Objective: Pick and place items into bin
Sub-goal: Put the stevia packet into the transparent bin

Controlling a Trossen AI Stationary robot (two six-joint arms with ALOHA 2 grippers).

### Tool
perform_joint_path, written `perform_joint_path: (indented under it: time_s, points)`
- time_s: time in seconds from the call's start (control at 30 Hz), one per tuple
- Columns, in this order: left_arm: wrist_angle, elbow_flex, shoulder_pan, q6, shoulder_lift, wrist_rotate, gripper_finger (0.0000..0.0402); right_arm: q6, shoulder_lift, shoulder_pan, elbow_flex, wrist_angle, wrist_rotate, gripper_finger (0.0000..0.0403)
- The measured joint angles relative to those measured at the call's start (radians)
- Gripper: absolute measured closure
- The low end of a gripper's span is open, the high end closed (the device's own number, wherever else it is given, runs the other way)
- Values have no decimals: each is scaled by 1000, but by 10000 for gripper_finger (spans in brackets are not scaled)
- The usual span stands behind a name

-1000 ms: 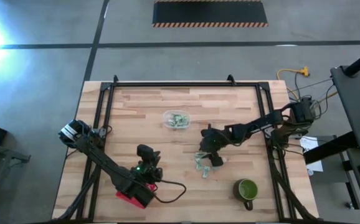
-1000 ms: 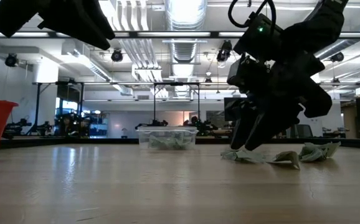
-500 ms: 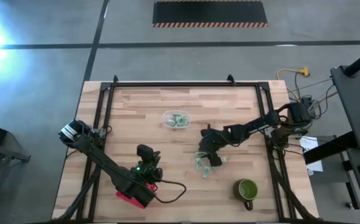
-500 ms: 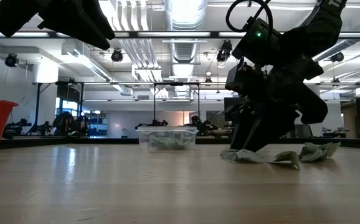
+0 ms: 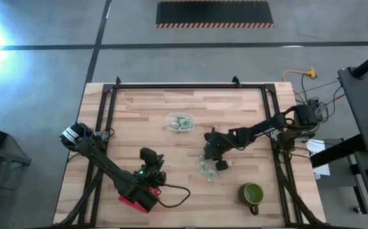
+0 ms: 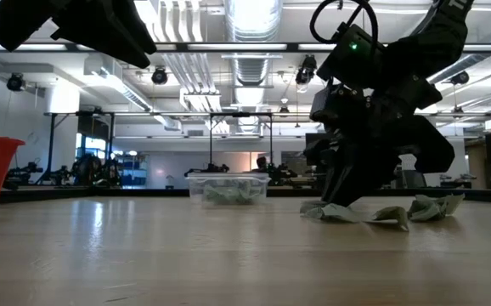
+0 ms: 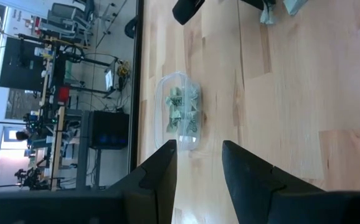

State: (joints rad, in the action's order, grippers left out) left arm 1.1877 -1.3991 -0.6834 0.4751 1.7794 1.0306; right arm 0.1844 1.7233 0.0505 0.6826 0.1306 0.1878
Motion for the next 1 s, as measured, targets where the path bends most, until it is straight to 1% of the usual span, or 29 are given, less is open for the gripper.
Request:
perform_joint_path:
  time_s: [0.17, 0.33, 0.43, 0.5, 0.6, 0.7, 0.83, 1.0]
  points:
    - [0, 0, 1, -7, 0, 1, 291, 32, -38, -2, -2, -11, -20, 387]
    - [1, 4, 1, -10, 0, 23, 291, 86, -104, -5, -2, 9, -180, 392]
    - [1, 11, 2, -10, 0, 44, 291, 133, -139, -20, -2, 78, -267, 390]
    - [3, 16, 2, -11, 0, 59, 291, 170, -146, -37, -1, 155, -299, 390]
    - [6, 17, 2, -11, 0, 69, 291, 234, -137, -70, -1, 291, -301, 390]
    - [6, 18, 2, -11, 0, 69, 291, 276, -117, -113, 0, 388, -301, 390]
    - [6, 18, 2, -11, 0, 69, 291, 273, -85, -176, 0, 436, -291, 390]
    - [7, 18, 2, -11, 0, 69, 291, 226, -47, -231, 6, 445, -285, 390]
